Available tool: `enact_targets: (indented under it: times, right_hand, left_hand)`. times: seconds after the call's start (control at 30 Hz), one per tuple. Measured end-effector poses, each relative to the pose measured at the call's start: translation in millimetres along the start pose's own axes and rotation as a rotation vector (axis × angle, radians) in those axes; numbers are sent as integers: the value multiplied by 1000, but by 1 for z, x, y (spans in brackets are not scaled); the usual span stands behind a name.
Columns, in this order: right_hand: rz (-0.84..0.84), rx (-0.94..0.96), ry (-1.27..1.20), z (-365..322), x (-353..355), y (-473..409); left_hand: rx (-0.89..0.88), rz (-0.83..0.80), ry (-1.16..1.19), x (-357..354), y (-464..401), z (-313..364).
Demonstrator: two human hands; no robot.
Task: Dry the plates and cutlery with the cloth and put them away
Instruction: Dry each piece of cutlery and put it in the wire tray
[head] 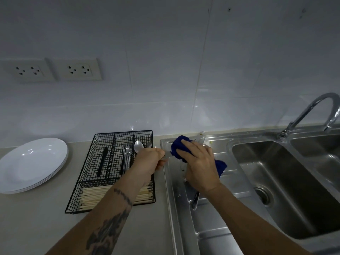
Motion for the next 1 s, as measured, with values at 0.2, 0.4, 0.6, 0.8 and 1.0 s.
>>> enact_targets:
  times: [0.2,0.4,0.6,0.8,1.0]
  right_hand:
    - [-28,-144,31,27,-1,11]
    - [-7,-53,11,15,-4,-6]
    - [-7,-28,12,3,-9,-7]
    - [-7,34,-30,-10,-21,1]
    - [-6,-27,-22,-13,-21,5]
  left_hand:
    - [125,14,97,16,1,-6]
    - [167,-3,183,27,1,-3]
    - [150,15,164,38,2,-6]
    - [120,-7,126,31,7,-4]
    - [6,-102,142,35,11,-8]
Point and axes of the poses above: each hand's wrist, its own y-axis away from the middle knuckle, its own x-axis out of the back of the hand, z = x × y, the point moved 1 cm from there along -y, towards the middle knuckle, and after that the axes turned 4 degrees about y, right-handed, at the moved point
